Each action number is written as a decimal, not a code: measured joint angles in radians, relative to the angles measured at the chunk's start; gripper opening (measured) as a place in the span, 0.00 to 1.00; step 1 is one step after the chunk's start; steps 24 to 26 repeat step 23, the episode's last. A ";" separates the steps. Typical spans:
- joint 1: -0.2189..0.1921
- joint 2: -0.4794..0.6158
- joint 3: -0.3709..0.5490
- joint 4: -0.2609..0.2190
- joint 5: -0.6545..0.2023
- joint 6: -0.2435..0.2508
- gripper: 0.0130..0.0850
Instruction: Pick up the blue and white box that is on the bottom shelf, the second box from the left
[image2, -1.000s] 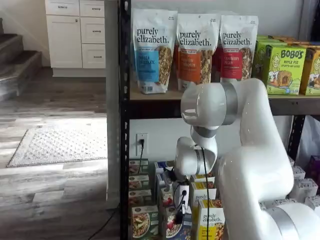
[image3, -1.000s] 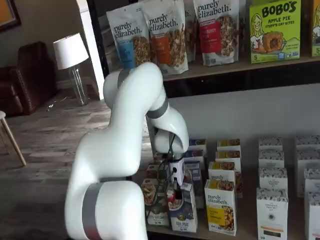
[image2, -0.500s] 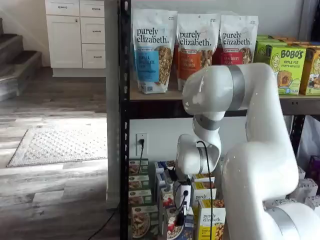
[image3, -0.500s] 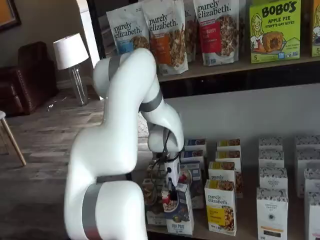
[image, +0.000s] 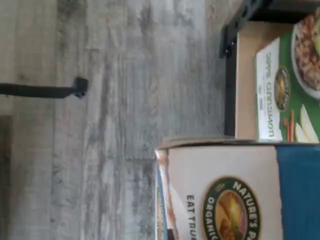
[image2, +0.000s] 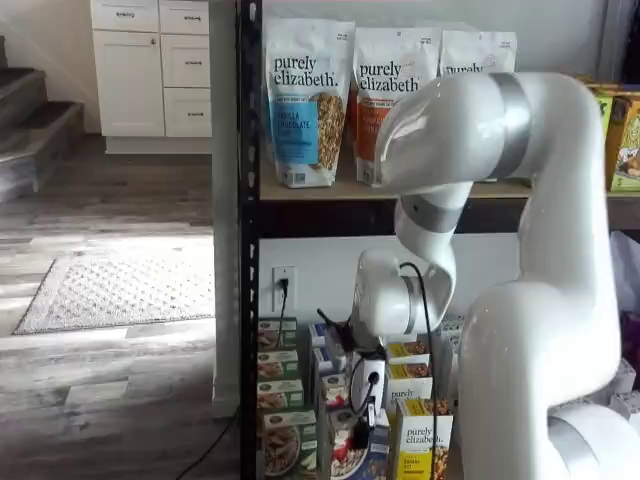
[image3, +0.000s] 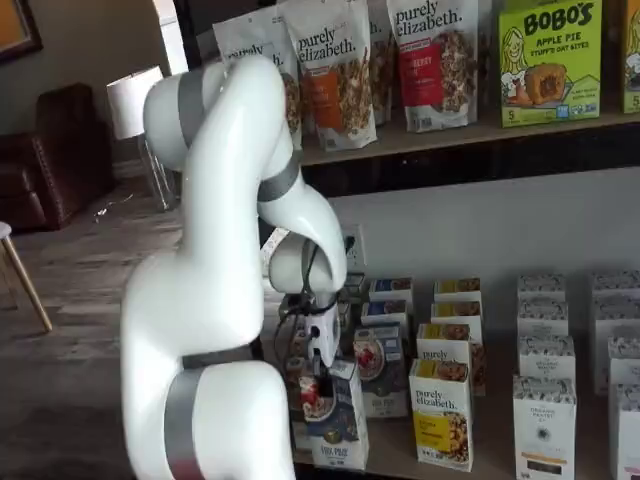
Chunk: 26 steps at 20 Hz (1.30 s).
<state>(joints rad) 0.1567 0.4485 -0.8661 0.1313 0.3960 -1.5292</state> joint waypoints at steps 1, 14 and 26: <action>0.006 -0.030 0.024 -0.005 0.002 0.010 0.44; 0.088 -0.462 0.252 -0.125 0.193 0.206 0.44; 0.136 -0.670 0.271 -0.126 0.410 0.258 0.44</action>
